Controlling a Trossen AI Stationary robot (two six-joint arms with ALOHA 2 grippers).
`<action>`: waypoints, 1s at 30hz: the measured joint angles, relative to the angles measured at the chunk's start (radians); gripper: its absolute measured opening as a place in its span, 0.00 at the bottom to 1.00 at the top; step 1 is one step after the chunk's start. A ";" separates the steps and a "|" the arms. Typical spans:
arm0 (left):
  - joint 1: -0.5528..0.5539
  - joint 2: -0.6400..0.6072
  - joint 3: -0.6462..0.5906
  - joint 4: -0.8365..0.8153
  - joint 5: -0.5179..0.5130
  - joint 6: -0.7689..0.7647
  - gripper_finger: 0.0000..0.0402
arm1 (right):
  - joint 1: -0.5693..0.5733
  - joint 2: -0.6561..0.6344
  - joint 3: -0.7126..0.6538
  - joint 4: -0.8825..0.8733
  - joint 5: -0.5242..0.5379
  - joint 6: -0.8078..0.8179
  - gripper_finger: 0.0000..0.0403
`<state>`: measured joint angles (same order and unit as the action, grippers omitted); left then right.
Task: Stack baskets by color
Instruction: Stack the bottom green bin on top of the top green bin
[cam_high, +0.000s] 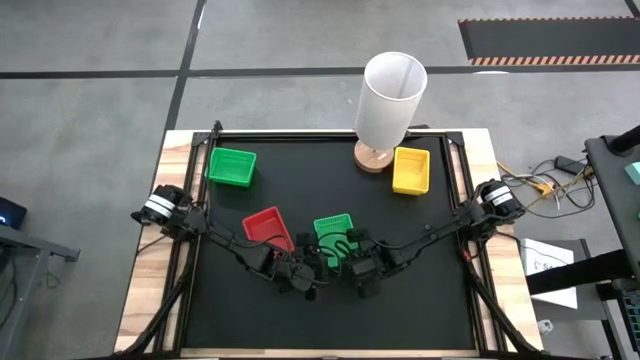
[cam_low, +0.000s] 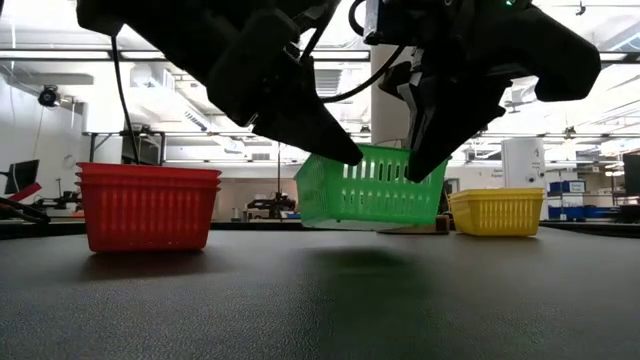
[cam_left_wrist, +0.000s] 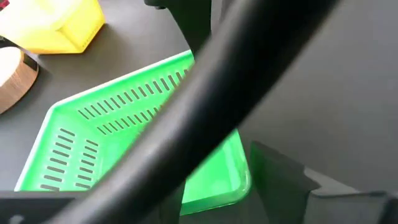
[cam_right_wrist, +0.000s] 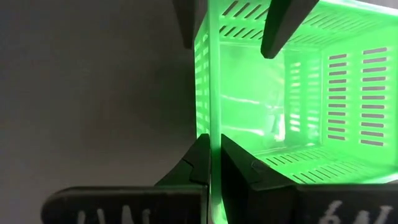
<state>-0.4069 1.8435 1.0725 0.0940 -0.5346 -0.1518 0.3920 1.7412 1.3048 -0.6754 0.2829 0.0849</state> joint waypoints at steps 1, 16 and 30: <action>0.000 0.000 0.000 0.000 0.000 0.002 0.37 | 0.000 0.000 0.000 0.000 -0.001 0.000 0.02; 0.000 0.000 0.000 -0.005 0.051 0.032 0.01 | 0.001 0.000 0.001 0.027 -0.005 0.024 0.04; 0.000 0.000 0.000 0.003 0.058 0.031 0.00 | 0.003 -0.034 0.001 0.028 0.006 0.023 0.40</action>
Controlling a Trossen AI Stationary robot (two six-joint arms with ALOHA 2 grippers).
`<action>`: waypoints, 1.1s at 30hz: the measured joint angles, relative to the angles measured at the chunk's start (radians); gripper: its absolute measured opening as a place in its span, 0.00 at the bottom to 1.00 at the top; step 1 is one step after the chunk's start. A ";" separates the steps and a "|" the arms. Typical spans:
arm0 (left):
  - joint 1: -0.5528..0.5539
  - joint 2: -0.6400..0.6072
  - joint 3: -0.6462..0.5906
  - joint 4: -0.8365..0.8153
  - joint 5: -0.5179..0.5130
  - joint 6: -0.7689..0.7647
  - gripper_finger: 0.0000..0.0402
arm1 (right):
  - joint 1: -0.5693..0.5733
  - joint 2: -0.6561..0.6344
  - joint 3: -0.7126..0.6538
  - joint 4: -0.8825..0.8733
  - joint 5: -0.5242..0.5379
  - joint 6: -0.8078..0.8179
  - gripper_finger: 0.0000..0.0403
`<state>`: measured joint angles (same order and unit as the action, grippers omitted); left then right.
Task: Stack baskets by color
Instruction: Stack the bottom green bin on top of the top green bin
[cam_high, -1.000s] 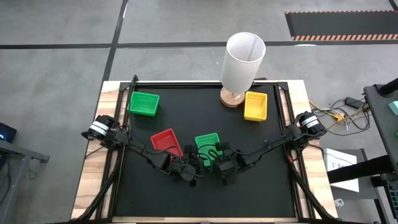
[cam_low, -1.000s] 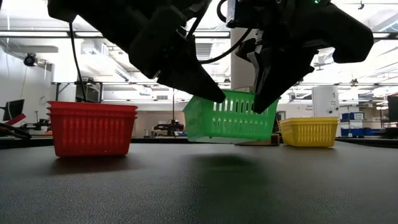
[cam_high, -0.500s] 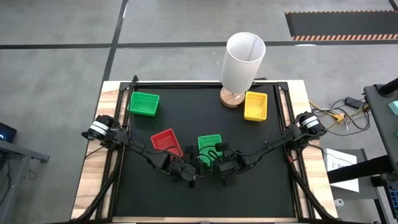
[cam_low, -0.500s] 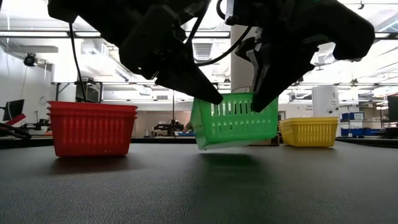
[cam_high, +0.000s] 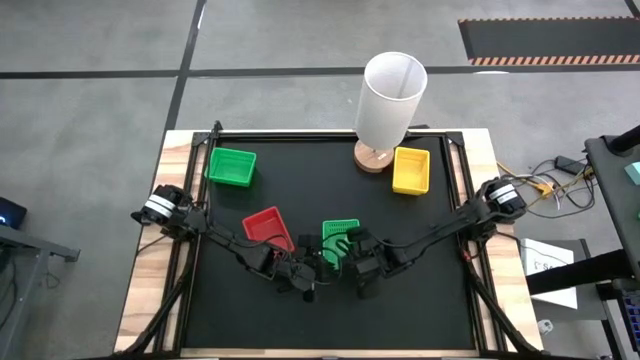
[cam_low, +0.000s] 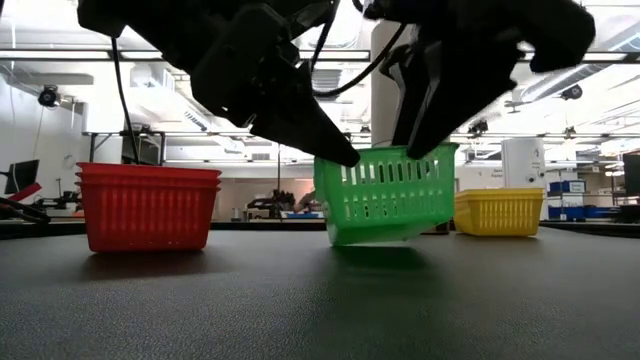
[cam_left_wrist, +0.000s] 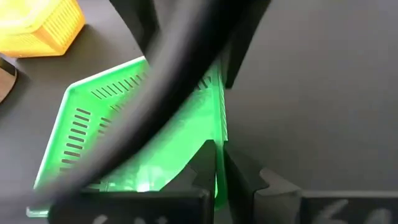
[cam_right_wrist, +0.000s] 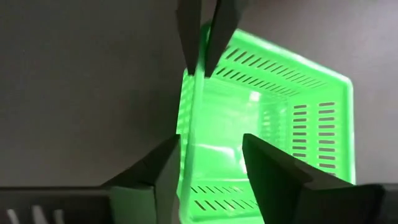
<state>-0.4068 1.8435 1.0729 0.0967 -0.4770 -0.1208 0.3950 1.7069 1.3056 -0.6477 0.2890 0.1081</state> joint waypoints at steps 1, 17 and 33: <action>0.000 0.000 0.000 -0.001 0.000 0.000 0.00 | 0.000 -0.008 0.000 0.000 0.000 0.000 0.42; -0.014 -0.016 0.047 0.055 -0.051 0.062 0.00 | 0.184 -0.343 -0.069 -0.078 0.216 0.172 0.45; -0.010 -0.179 0.063 -0.131 -0.656 0.181 0.00 | 0.399 -0.579 -0.363 0.113 0.571 0.317 0.41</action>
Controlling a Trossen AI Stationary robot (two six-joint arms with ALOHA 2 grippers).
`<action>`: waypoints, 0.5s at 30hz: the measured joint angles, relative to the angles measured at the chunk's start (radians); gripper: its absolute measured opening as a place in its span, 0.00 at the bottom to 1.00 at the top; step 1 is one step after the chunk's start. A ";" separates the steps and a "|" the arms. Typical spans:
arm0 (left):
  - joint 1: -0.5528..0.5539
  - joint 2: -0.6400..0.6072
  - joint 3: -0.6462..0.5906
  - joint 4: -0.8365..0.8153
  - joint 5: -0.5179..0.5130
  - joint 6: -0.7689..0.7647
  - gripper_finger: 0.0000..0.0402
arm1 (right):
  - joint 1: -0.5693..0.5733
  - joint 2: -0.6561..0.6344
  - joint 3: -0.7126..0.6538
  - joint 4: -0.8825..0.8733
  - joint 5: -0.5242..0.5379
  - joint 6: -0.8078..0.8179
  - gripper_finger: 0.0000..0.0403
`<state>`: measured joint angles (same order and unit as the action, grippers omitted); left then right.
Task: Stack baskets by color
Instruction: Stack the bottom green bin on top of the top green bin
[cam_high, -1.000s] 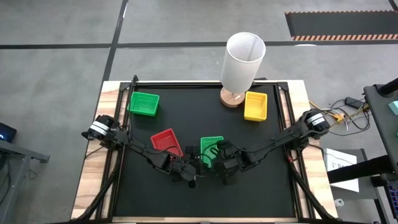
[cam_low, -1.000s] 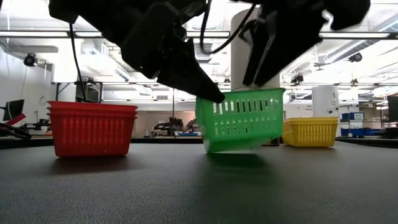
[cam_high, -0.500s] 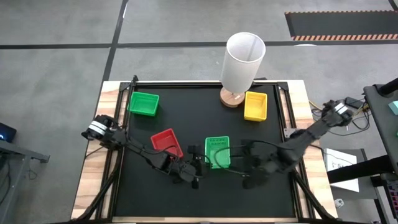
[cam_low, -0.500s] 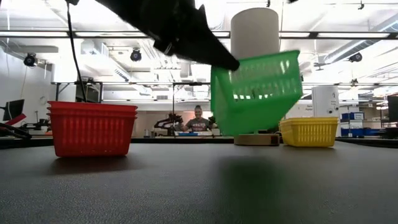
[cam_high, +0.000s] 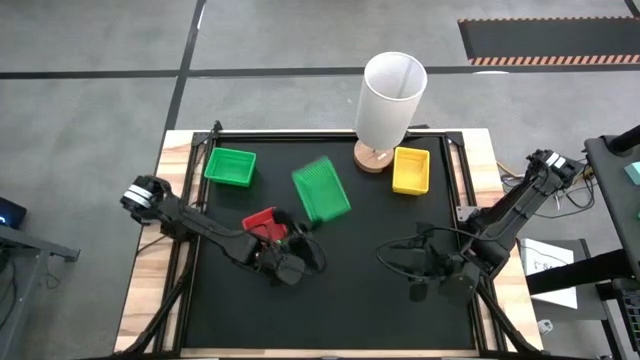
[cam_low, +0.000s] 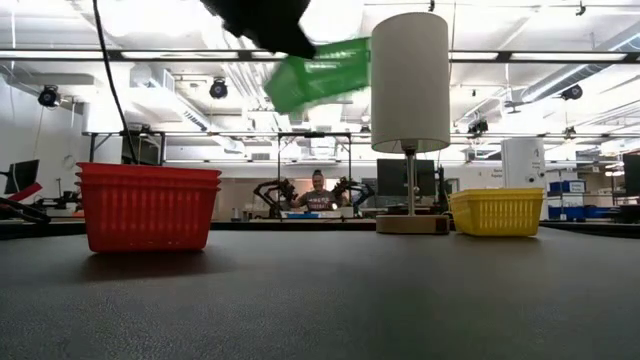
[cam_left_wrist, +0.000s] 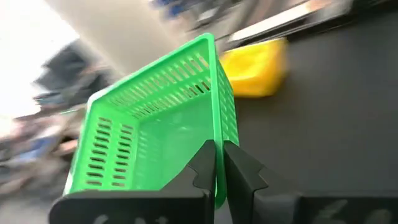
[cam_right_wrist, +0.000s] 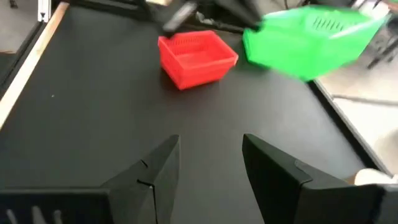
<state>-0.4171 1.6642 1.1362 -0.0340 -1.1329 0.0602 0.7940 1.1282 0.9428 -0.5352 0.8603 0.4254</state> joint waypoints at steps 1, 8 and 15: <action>0.009 -0.016 -0.001 -0.037 -0.059 -0.001 0.00 | 0.000 -0.003 -0.003 0.010 0.007 -0.017 0.41; 0.141 -0.158 -0.053 -0.464 -0.184 -0.370 0.00 | 0.000 0.003 -0.006 0.056 0.039 -0.079 0.41; 0.386 -0.279 -0.115 -0.923 0.107 -0.851 0.00 | 0.000 0.006 -0.013 0.055 0.049 -0.085 0.41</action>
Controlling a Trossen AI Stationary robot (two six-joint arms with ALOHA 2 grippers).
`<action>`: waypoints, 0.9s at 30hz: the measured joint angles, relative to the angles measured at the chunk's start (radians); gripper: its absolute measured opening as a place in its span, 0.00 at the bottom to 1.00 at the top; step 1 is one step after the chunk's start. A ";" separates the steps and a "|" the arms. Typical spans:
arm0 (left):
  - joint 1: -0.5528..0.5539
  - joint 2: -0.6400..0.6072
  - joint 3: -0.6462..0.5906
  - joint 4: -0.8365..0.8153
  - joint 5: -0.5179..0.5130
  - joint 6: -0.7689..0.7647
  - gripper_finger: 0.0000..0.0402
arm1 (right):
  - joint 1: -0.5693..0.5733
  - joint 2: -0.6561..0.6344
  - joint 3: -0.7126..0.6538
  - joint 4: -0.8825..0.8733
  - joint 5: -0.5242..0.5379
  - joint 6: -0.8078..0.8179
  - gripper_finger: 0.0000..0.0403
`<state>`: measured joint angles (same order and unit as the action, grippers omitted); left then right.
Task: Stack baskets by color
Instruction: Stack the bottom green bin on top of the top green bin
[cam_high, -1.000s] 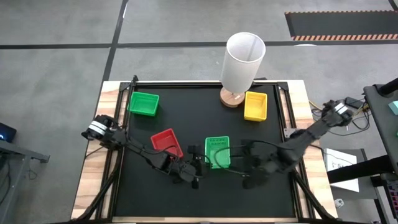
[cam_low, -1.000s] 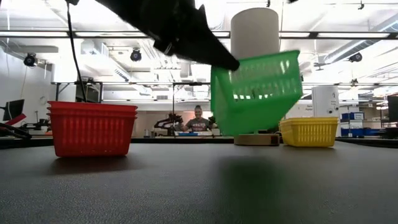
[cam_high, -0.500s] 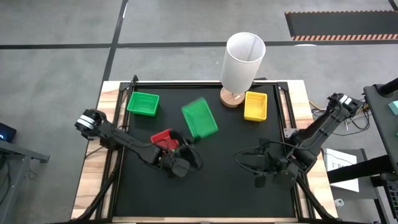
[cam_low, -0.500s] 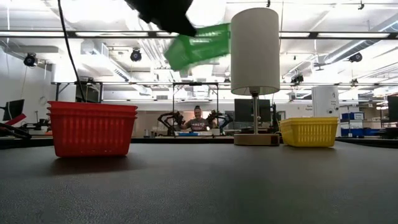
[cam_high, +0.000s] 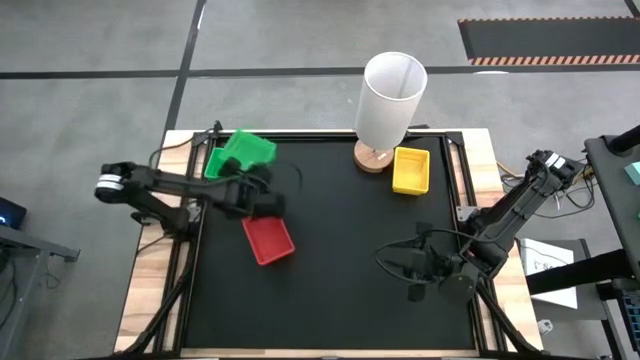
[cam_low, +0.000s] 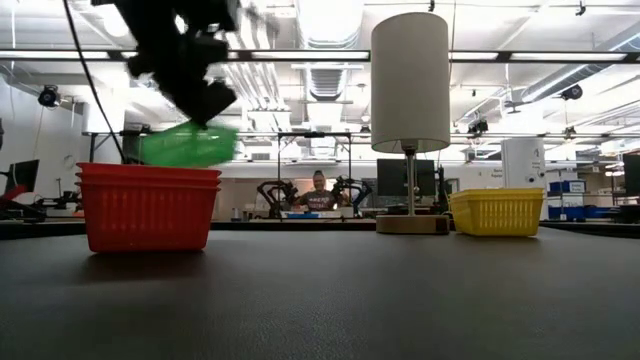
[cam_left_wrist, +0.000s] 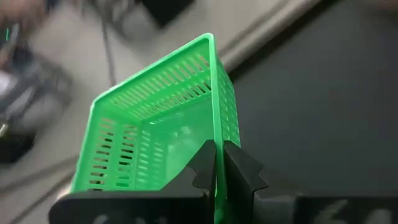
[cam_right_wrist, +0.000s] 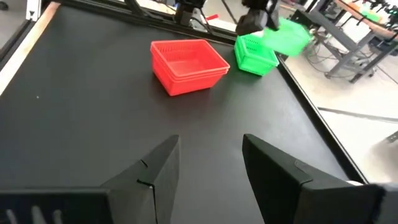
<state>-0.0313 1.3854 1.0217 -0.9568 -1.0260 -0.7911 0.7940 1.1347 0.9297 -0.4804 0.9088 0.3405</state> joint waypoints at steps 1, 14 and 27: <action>0.029 -0.011 -0.020 -0.023 0.028 -0.010 0.00 | 0.000 0.000 -0.002 0.001 0.005 0.000 0.41; 0.155 -0.075 -0.205 -0.017 0.067 -0.014 0.00 | 0.000 0.000 -0.027 0.023 0.013 0.013 0.41; 0.208 -0.071 -0.238 0.063 0.076 -0.014 0.00 | -0.002 0.000 -0.064 0.075 0.062 0.015 0.41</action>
<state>0.1768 1.3140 0.7841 -0.8934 -0.9505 -0.8046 0.7915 1.1351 0.8658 -0.4059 0.9709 0.3557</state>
